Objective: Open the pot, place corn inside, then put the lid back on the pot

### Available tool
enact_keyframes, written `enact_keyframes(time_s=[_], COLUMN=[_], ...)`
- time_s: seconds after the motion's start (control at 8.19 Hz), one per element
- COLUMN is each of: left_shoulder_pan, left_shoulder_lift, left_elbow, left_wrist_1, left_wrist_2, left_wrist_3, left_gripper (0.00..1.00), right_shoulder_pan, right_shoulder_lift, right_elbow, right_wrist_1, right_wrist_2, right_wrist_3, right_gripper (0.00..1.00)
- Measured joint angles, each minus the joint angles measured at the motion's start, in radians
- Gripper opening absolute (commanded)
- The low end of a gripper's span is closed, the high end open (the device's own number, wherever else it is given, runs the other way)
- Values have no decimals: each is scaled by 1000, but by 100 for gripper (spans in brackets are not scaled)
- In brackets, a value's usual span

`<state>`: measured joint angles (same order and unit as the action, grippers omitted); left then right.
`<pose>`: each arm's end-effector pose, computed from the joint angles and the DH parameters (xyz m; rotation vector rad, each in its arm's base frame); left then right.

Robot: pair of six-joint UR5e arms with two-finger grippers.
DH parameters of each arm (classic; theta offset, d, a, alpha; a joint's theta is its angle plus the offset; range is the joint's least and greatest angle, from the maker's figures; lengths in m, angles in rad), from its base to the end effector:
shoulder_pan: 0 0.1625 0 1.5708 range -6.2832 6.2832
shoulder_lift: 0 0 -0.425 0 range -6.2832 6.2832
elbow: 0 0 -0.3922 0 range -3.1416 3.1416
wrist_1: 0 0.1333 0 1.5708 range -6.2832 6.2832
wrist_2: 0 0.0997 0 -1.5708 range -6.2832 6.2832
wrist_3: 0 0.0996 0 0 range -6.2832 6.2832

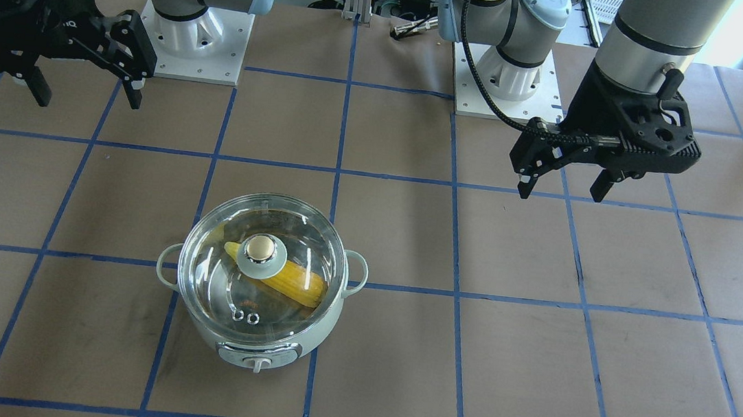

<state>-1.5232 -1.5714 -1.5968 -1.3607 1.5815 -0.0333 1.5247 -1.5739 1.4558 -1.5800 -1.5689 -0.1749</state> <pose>-0.1079 -0.5142 0.4973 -0.1276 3.1139 -0.2866 0.1103 -0.5053 0.5476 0.2012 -3.1167 0.1982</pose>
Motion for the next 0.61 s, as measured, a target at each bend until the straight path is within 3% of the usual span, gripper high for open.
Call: enact_keyframes(time_s=[0.61], left_shoulder_pan=[1], left_shoulder_lift=[-7], left_elbow=[2], left_wrist_1=[-9], left_wrist_2=[0], left_wrist_3=[18], left_gripper=[100], right_shoulder_pan=[0], right_shoulder_lift=[0], right_elbow=[1], right_wrist_1=[0], right_wrist_2=[-3], right_wrist_3=[0], right_gripper=[100])
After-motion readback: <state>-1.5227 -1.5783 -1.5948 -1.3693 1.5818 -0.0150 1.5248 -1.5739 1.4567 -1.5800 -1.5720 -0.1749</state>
